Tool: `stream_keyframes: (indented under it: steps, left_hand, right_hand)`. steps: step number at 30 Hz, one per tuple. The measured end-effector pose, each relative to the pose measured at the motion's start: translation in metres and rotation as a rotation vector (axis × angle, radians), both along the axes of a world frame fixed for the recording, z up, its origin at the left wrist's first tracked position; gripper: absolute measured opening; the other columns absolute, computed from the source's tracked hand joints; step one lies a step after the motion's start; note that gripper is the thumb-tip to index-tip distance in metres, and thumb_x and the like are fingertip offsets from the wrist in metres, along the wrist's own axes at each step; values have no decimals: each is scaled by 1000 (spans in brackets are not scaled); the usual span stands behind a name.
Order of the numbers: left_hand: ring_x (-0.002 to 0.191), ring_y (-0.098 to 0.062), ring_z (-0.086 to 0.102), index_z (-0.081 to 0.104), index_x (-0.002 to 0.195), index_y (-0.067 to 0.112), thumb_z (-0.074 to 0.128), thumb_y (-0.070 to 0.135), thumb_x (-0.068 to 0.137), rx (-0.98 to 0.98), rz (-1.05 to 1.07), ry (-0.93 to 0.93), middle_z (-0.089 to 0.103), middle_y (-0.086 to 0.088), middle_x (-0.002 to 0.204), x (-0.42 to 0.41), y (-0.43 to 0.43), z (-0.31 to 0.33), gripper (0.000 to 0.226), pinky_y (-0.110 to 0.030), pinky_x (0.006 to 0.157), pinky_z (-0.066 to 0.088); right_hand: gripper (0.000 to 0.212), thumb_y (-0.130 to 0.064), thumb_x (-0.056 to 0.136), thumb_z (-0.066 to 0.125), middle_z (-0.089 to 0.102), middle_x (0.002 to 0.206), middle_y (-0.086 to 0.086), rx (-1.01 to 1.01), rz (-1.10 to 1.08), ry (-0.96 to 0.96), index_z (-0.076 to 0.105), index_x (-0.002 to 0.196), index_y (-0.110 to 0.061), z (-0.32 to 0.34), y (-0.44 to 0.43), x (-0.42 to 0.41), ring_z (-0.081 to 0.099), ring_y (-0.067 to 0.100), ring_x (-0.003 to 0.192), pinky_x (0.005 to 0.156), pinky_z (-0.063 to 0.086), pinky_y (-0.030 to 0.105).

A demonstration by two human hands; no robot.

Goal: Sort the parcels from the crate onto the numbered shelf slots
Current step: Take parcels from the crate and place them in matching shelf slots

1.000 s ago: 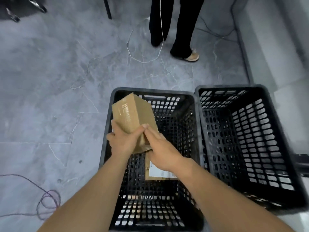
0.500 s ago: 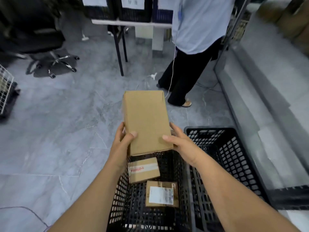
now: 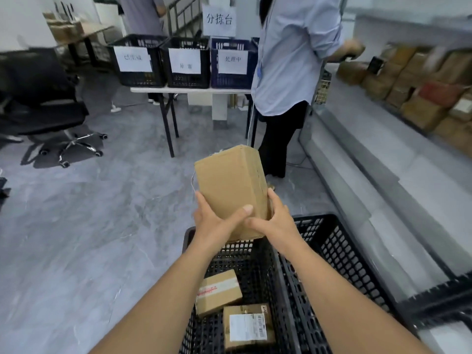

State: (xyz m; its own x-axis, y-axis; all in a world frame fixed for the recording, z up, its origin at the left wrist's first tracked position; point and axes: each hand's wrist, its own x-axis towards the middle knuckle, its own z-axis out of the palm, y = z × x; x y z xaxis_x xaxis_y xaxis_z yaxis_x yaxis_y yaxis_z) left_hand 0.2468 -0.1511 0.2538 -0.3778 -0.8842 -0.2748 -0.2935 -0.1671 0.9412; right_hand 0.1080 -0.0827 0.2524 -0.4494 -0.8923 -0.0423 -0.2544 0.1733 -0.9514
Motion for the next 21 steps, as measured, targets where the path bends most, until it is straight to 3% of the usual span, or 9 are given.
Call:
stream_keyframes:
  steps: [3,6,9,12,14,16,18,21]
  left_hand:
    - [144,-24,14,-20,149,23,72,64,66,1,25,-76,3,-5,158,-12,2,11,130,-41,112,25]
    - [142,-27,19,-13,151,23,72,63,66,-27,16,-101,10,-8,156,-16,-2,14,127,-44,111,27]
    - [126,-24,44,25,145,34,69,70,50,-2,-34,19,40,-2,143,-7,-8,11,110,-47,101,43]
    - [109,-18,58,44,131,34,67,63,54,103,-193,256,60,5,123,2,0,13,86,-40,77,51]
    - [107,-20,61,49,129,30,66,61,53,157,-278,344,63,1,122,2,6,14,83,-38,73,52]
    - [110,-22,62,52,129,28,71,62,54,193,-346,396,64,-3,124,1,14,15,84,-43,84,53]
    - [117,-28,58,50,133,26,73,63,56,215,-420,404,62,-5,128,-1,24,17,88,-51,97,47]
    - [116,-28,59,50,133,23,69,55,61,224,-444,405,62,-8,128,-11,45,22,81,-49,95,49]
  right_hand:
    - [114,-54,63,78,32,127,-2,148,-88,240,8,151,-38,2,3,12,41,14,117,94,43,31]
    - [119,-57,64,77,28,133,-6,157,-51,251,0,152,-35,6,14,16,35,11,121,102,38,33]
    - [113,-52,68,78,30,147,-11,52,0,-85,5,153,-33,13,32,5,36,6,129,106,34,32]
    - [117,-63,57,78,45,146,-3,2,0,-359,17,152,-34,13,51,-13,47,18,130,113,32,47]
    - [112,-61,60,77,47,145,-2,13,62,-414,20,151,-32,13,63,-18,47,21,130,114,29,50]
    - [110,-59,61,77,46,146,-1,30,97,-434,20,151,-31,13,76,-19,47,21,130,113,30,48]
    - [109,-57,62,77,49,143,0,40,102,-395,20,151,-31,17,90,-20,50,23,128,112,32,51]
    - [106,-53,59,78,60,130,1,13,34,-286,25,149,-32,22,116,-22,60,19,116,105,43,47]
